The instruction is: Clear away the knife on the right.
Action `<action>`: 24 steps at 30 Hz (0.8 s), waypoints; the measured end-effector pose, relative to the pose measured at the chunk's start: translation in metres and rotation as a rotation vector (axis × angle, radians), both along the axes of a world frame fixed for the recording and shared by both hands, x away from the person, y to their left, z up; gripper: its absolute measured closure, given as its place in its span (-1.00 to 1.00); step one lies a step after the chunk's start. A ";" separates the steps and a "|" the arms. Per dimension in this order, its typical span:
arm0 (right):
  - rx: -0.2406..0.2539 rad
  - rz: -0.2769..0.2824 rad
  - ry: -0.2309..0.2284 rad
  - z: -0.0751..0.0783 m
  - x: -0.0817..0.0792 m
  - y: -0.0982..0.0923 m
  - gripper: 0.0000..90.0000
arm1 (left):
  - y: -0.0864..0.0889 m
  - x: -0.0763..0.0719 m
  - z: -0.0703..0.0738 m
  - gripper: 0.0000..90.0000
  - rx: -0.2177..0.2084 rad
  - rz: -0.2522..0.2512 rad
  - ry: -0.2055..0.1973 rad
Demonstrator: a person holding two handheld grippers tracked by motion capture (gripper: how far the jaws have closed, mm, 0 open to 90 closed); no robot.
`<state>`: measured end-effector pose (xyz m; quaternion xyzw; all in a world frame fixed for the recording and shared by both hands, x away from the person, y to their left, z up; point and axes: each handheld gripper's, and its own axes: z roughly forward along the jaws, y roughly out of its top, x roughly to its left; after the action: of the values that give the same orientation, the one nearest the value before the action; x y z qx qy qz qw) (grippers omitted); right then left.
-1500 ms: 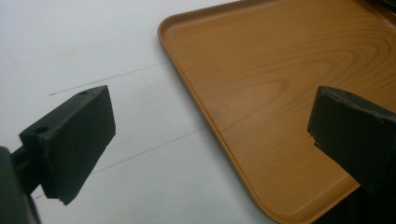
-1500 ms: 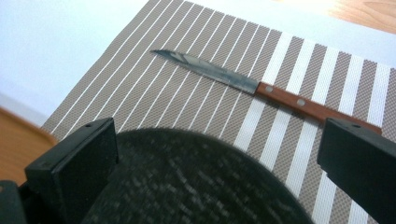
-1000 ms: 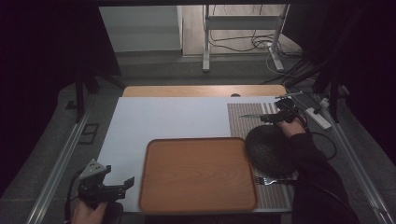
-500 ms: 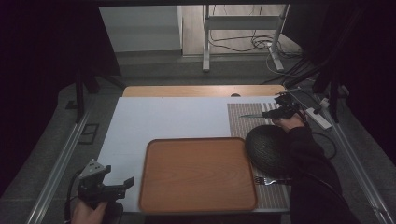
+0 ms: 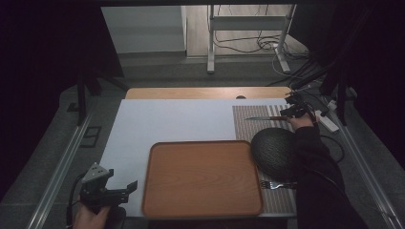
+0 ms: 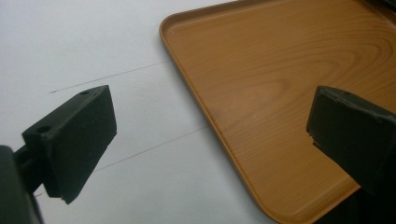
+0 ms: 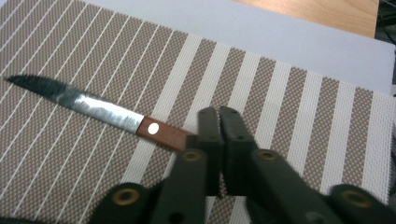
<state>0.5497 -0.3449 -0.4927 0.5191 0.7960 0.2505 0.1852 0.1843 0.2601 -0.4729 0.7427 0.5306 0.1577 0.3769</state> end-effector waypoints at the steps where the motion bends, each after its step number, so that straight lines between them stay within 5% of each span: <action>1: -0.007 -0.010 0.001 -0.001 0.002 0.000 0.99 | 0.000 0.000 0.000 -0.95 0.000 0.000 0.000; 13: -0.057 -0.062 0.034 -0.012 0.012 -0.015 0.99 | 0.000 0.000 0.000 -0.95 0.002 0.000 -0.001; 24: -0.042 0.007 0.098 -0.010 -0.006 -0.016 0.99 | -0.001 -0.001 0.000 -0.95 0.007 -0.005 -0.004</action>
<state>0.5433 -0.3604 -0.5027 0.5239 0.8109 0.2087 0.1559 0.1838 0.2593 -0.4726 0.7449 0.5275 0.1600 0.3759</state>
